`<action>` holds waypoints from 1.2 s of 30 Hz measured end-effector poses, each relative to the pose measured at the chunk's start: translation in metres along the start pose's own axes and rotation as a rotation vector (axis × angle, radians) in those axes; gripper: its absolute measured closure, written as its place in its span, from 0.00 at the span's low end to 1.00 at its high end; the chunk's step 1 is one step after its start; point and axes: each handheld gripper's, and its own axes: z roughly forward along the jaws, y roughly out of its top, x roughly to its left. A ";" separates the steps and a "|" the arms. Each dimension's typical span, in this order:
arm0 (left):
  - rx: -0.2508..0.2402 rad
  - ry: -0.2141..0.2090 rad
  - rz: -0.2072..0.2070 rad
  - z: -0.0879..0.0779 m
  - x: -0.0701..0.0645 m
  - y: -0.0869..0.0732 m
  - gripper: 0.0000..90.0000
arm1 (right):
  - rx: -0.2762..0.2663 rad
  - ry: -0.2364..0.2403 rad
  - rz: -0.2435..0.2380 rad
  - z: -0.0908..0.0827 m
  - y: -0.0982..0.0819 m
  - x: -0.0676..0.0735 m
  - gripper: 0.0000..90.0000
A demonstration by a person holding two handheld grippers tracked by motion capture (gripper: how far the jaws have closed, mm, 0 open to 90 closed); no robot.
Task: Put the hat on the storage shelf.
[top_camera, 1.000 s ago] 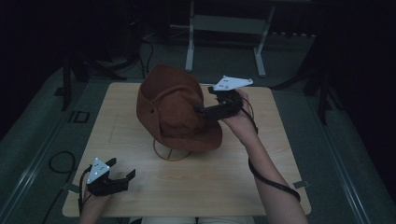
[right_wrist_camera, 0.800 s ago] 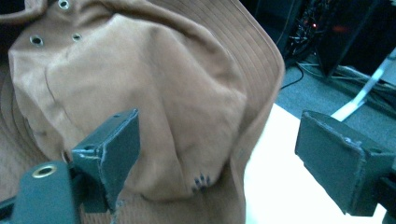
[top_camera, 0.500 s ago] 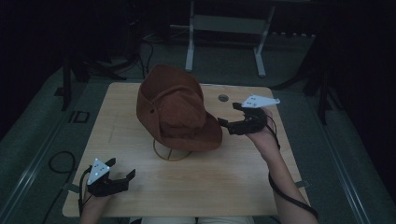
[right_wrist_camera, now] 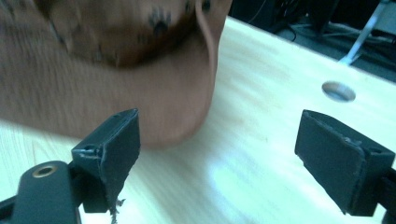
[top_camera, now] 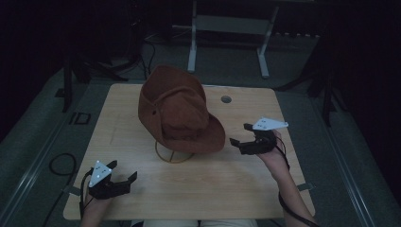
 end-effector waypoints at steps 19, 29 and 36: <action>0.009 -0.002 -0.003 0.001 0.000 0.000 0.09 | 0.037 -0.040 0.124 -0.023 -0.096 -0.009 0.16; 0.010 0.001 -0.005 0.001 0.000 0.000 0.09 | 0.045 -0.112 0.162 -0.048 -0.123 -0.013 0.16; 0.009 -0.008 -0.007 0.001 0.000 0.000 0.09 | 0.051 -0.160 0.181 -0.061 -0.134 -0.021 0.16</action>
